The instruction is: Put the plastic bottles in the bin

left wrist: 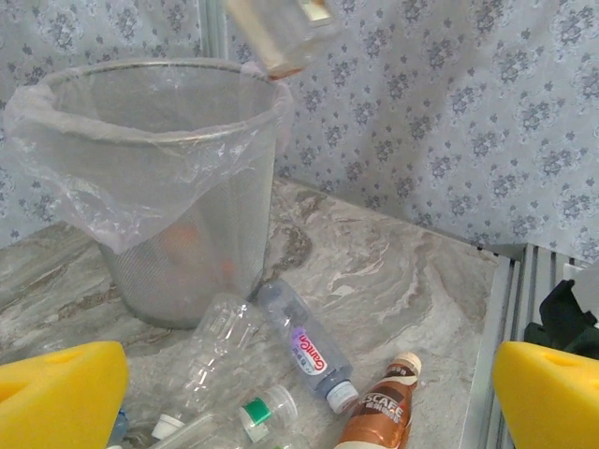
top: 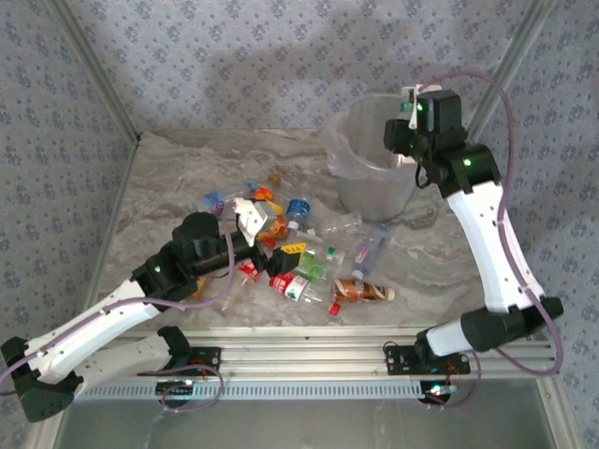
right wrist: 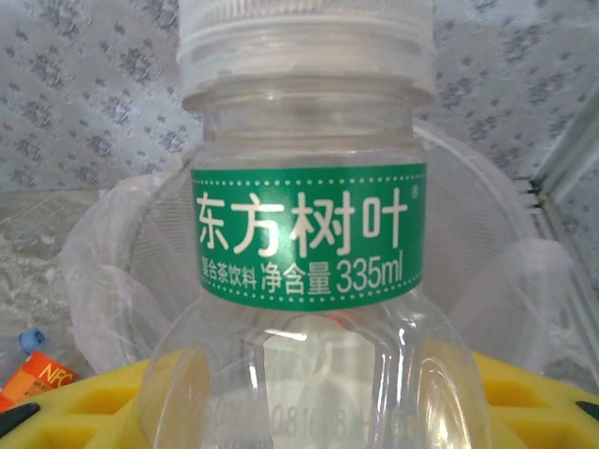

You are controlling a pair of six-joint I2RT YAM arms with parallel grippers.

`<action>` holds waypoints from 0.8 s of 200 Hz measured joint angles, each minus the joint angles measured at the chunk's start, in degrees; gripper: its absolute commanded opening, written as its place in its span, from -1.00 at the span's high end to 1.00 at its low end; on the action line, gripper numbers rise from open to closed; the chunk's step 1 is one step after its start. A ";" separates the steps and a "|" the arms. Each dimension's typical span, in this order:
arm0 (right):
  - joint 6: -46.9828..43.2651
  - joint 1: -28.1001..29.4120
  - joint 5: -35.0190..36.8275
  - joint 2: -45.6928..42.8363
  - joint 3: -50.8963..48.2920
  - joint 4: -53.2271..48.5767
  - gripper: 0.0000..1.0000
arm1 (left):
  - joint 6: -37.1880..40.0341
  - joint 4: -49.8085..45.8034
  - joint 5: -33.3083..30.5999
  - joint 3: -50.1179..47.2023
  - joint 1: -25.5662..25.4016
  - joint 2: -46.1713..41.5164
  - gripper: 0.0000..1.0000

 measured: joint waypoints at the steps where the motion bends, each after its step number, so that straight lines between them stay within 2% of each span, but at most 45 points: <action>1: -0.09 -0.07 -0.15 0.39 0.39 -0.11 -0.09 | 0.00 0.02 0.02 0.00 0.00 0.00 -0.99; 93: -1.16 -6.56 -8.96 21.00 15.26 -6.51 -0.08 | 0.07 0.39 2.60 -0.02 0.07 0.92 -0.99; 160: -0.92 -8.72 -10.97 29.00 19.96 -11.06 -0.10 | 1.14 -1.01 3.08 0.00 0.07 2.27 -0.99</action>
